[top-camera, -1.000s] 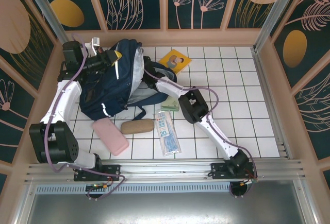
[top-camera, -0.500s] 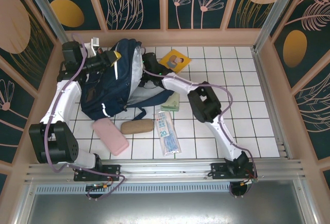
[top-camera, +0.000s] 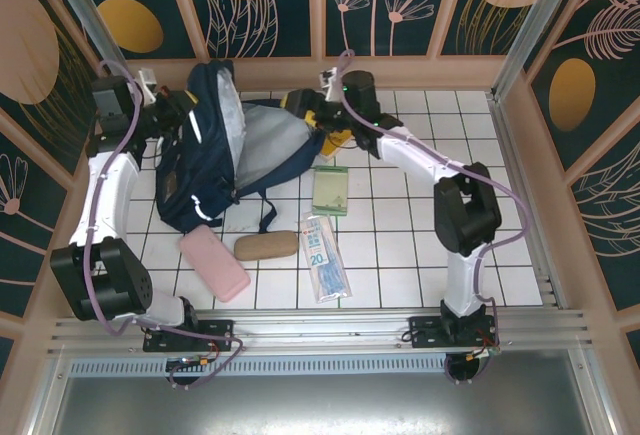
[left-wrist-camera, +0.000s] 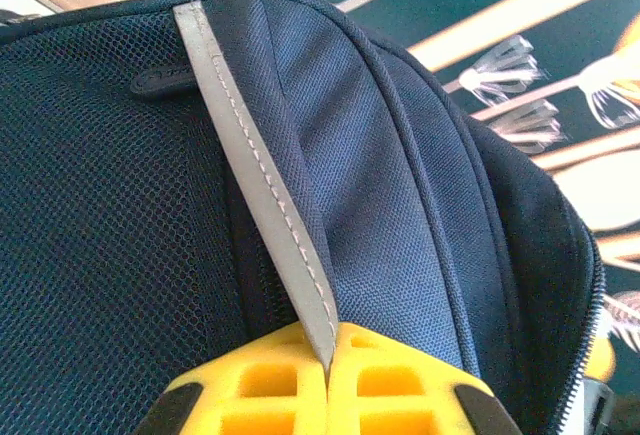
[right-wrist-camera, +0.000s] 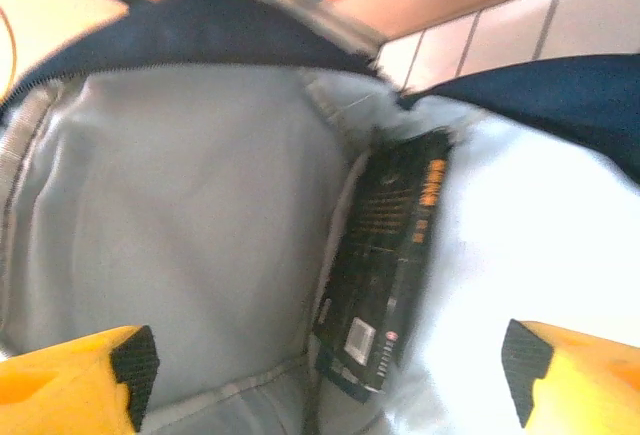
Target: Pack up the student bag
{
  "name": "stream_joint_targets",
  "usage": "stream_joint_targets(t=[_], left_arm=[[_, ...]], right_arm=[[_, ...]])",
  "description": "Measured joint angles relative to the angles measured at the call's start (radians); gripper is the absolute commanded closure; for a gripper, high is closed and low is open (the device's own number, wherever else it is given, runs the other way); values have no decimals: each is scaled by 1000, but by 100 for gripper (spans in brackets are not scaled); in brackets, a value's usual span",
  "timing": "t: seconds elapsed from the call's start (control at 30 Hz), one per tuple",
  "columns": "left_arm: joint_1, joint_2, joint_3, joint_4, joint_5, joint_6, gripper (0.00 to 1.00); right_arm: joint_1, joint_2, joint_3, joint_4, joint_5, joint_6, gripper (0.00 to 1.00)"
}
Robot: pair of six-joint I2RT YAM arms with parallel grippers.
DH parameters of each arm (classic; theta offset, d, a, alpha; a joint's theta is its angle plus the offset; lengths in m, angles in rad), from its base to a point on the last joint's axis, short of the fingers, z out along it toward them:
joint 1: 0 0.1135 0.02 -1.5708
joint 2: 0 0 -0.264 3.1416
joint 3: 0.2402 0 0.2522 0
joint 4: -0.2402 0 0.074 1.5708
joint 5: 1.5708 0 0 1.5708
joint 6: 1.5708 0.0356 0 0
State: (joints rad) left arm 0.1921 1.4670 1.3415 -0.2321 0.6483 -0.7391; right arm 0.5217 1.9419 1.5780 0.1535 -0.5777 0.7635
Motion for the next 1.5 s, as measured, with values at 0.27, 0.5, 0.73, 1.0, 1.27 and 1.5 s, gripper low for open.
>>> stream_joint_targets(t=[0.27,0.5,0.73,1.0,1.27,1.5], left_arm=[[10,65,74,-26,-233,43,100],[-51,246,150,-31,-272,101,73],[-177,318,261,-156,-498,211,38],[-369,326,354,-190,-645,303,39],[-526,628,557,-185,-624,340,36],[-579,953,784,-124,-451,257,32]], right_arm=[[-132,16,-17,-163,164,-22,22],[-148,169,106,-333,274,-37,31],[-152,241,106,-399,273,26,41],[-158,308,123,-365,195,119,45],[-185,356,121,-353,176,157,46],[-203,358,108,-320,158,160,46]])
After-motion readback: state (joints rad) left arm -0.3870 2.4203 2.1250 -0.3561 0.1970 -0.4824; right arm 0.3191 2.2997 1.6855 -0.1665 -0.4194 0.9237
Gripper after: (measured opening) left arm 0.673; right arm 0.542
